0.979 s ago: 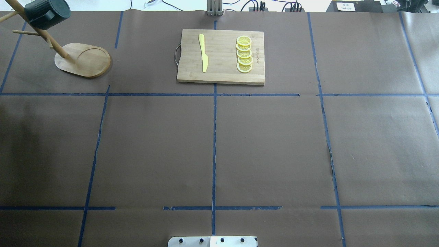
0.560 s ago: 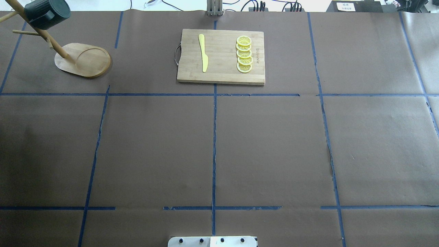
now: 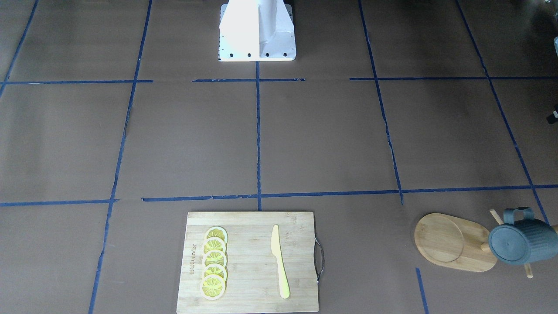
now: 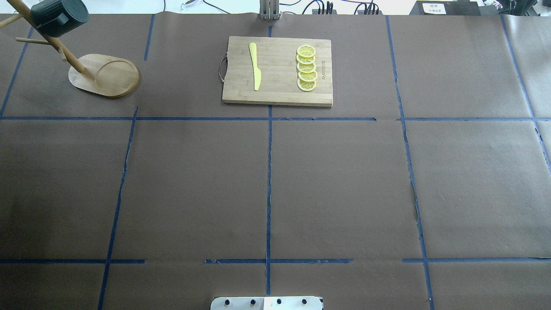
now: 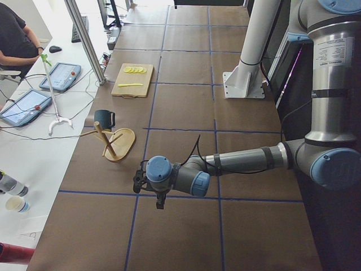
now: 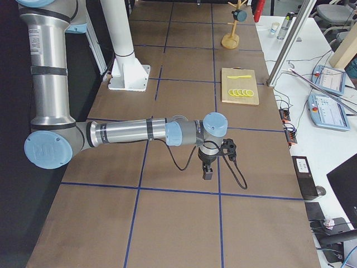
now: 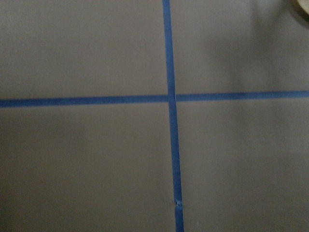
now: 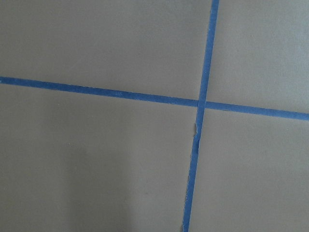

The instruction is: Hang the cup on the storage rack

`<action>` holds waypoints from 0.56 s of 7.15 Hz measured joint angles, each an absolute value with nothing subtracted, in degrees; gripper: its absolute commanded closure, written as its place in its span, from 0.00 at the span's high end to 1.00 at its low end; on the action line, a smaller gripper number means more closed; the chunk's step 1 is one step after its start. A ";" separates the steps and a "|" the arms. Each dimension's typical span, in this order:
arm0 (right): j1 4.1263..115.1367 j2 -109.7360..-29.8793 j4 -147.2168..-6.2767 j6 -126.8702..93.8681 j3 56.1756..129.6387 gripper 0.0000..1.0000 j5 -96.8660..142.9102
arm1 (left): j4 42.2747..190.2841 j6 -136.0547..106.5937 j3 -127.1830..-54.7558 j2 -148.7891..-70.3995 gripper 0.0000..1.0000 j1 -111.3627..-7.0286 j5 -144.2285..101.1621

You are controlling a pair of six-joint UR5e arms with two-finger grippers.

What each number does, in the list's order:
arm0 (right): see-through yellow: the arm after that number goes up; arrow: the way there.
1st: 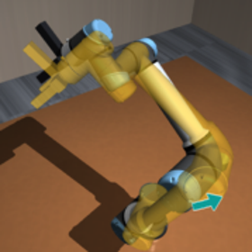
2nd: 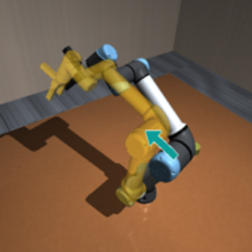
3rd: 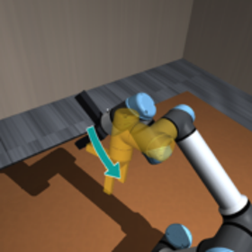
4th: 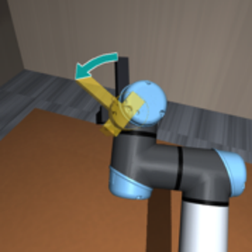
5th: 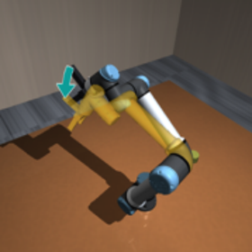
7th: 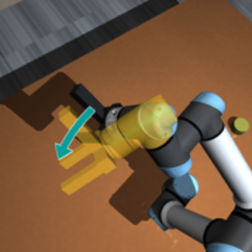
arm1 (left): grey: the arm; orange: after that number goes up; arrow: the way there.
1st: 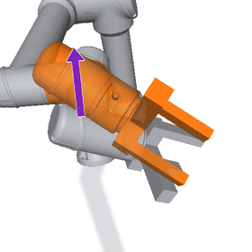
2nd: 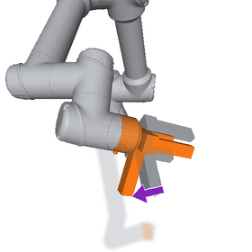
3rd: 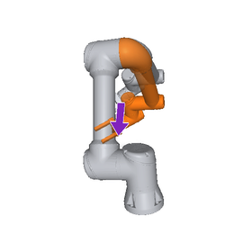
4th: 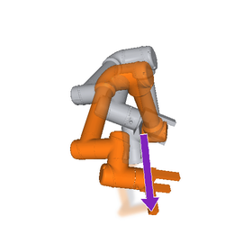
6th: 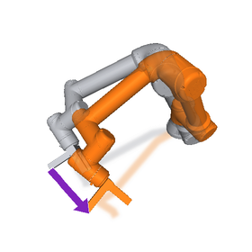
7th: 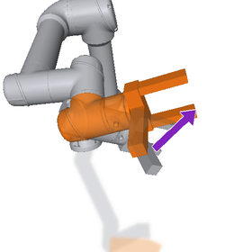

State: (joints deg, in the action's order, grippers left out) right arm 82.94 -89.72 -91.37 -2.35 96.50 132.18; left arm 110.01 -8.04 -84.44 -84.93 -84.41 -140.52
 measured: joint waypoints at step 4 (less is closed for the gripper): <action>83.13 -89.54 -92.02 -1.67 96.03 1.00 132.19 | 90.32 2.56 -94.43 -84.55 1.00 -85.82 -140.82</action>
State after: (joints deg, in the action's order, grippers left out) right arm 83.13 -89.54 -92.02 -1.67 96.03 132.19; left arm 90.32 2.56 -94.43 -84.55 -85.82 -140.82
